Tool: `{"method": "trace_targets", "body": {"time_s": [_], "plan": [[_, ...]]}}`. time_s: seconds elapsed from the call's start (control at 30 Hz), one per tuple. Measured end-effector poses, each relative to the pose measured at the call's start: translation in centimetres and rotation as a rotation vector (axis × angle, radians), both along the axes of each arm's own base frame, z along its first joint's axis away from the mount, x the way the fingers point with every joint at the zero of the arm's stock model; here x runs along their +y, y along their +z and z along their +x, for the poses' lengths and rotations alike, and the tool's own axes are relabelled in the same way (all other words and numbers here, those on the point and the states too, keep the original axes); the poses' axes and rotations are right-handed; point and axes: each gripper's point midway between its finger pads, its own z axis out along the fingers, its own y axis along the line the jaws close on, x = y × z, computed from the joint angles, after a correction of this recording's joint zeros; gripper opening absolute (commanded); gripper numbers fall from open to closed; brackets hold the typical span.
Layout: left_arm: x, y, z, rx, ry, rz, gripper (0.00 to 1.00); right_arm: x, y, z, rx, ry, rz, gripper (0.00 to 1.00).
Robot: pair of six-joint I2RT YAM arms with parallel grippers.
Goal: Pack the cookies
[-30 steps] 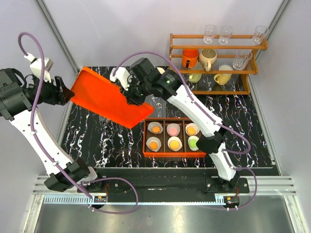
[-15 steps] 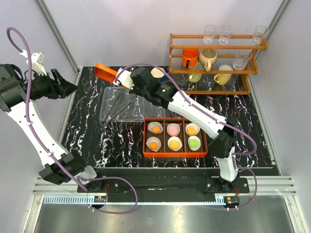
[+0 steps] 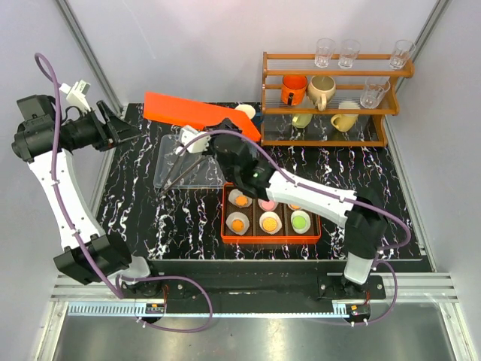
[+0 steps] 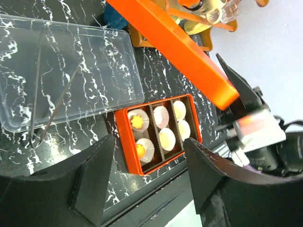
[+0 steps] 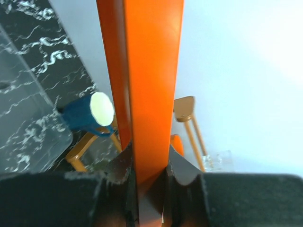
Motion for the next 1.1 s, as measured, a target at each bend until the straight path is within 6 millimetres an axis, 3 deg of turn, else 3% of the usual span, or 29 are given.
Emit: {"method": "trace_targets", "body": {"time_s": [0.17,0.33,0.47,0.73,1.1], "plan": [[-0.2,0.5,1.3,0.027,0.019,-0.078,0.65,0.0,2.9,-2.1,-0.214,0.01,-0.011,0.0],[0.2,0.0,2.6,0.072,0.022,-0.168,0.67,-0.6,3.1,-3.3,-0.393,-0.028,-0.07,0.0],[-0.1,0.1,2.7,0.096,0.012,-0.239,0.68,-0.8,2.1,-3.6,-0.469,-0.057,-0.145,0.0],[-0.4,0.4,2.9,0.102,-0.006,-0.301,0.7,1.2,-1.9,-4.4,-0.537,-0.03,-0.326,0.0],[-0.2,-0.6,3.3,0.131,0.01,-0.318,0.7,2.2,-1.9,-5.4,-0.576,-0.01,-0.355,0.0]]}}
